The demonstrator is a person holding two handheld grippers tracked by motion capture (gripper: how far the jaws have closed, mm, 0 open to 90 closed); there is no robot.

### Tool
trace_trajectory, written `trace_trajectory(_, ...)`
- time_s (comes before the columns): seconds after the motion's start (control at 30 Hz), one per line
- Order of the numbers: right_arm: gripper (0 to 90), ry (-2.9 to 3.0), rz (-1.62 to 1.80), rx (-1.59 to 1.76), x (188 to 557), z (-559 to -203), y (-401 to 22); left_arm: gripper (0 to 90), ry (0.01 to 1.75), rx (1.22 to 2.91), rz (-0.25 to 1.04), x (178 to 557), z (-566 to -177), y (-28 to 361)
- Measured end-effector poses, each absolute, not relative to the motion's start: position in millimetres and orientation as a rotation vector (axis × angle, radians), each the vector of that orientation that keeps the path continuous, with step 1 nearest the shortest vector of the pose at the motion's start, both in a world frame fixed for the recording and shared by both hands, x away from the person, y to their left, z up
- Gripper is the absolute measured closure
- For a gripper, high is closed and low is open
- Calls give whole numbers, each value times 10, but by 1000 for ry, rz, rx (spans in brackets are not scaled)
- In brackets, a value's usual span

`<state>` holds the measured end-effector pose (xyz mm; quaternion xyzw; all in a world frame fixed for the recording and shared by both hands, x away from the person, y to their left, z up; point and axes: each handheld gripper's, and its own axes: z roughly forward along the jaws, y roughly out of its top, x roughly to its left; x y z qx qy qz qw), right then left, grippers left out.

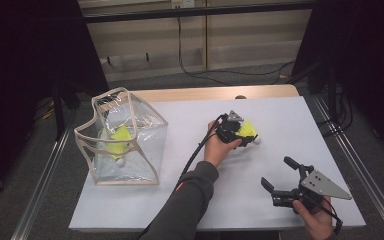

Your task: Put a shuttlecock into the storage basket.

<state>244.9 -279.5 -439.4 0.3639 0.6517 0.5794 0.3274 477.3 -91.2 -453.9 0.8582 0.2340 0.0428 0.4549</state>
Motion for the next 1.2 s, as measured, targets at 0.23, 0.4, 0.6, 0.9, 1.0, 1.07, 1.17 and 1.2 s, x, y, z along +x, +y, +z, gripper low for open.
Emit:
trace_trajectory(0.23,12,1707,1516,958,2444,-4391,-2789,499,556,2157,9,4678,-4567,-949)
trace_trajectory(0.4,12,1708,1513,956,2445,-4390,-2784,619,545,2153,-12,4633,-4603,-1006)
trace_trajectory(0.6,12,1707,1514,956,2442,-4391,-2793,716,572,2120,-33,4631,-4631,-1038)
trace_trajectory(0.9,12,1707,1510,955,2439,-4388,-2796,845,598,2130,-85,4584,-4543,-967)
trace_trajectory(1.0,12,1707,1510,952,2439,-4386,-2792,848,611,2131,-107,4572,-4534,-931)
trace_trajectory(1.07,12,1708,1512,951,2439,-4386,-2792,849,613,2125,-125,4566,-4521,-902)
trace_trajectory(1.17,12,1707,1512,953,2439,-4388,-2795,849,619,2116,-139,4549,-4482,-861)
trace_trajectory(1.2,12,1708,1512,951,2440,-4389,-2798,849,627,2110,-145,4544,-4472,-849)
